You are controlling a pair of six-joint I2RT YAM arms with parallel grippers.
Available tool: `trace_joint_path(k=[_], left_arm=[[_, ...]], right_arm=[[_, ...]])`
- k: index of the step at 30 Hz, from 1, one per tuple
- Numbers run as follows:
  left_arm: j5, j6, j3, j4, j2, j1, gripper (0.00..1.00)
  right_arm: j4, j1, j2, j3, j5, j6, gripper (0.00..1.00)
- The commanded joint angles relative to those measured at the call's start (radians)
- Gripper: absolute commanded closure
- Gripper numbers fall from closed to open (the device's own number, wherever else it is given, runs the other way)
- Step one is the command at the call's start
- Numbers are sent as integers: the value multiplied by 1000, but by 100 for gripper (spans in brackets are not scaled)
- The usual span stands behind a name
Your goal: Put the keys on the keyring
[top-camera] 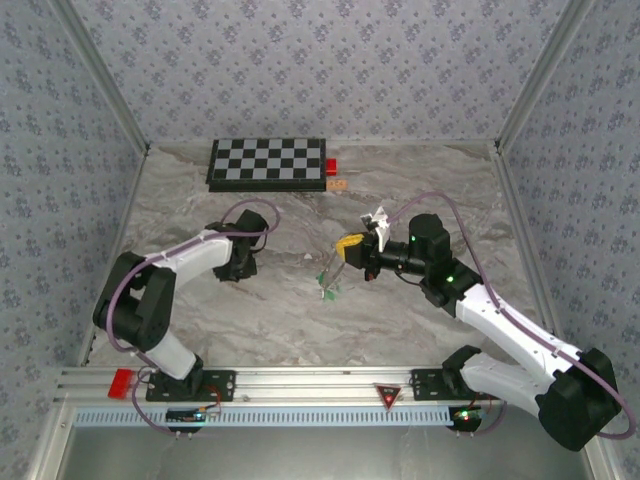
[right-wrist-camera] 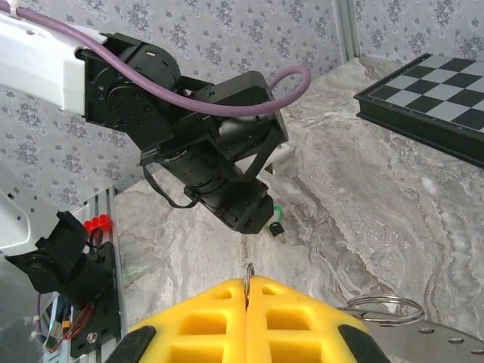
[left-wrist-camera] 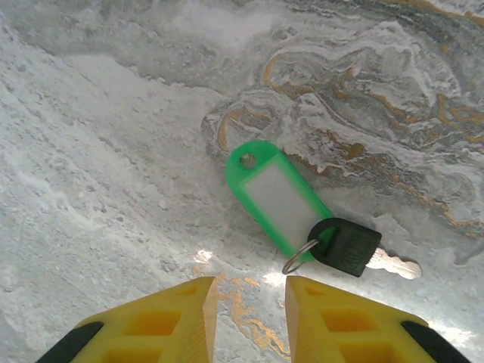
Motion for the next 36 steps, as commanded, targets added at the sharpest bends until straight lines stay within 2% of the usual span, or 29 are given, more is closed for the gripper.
trace_joint_path(k=[1,8,16,20,30,36], left_arm=[[88,28,-8,53,-43,30,70],[241,111,-34,110,-96,112,70],[317,147,-63,120,-93,178,75],[367,149,-81,155,-96,182,75],[364,159,-65,155,-31,186,78],[370,164,-57,162,-13,187,83]], right_arm=[[43,7,-13,5,-12,7,100],[43,8,-13,4,-12,6,100],[42,9,-12,7,-11,6,100],[43,10,-12,6,-11,7,100],[40,10,-16,6,-11,8,100],[40,11,-16,4,-11,7,100]])
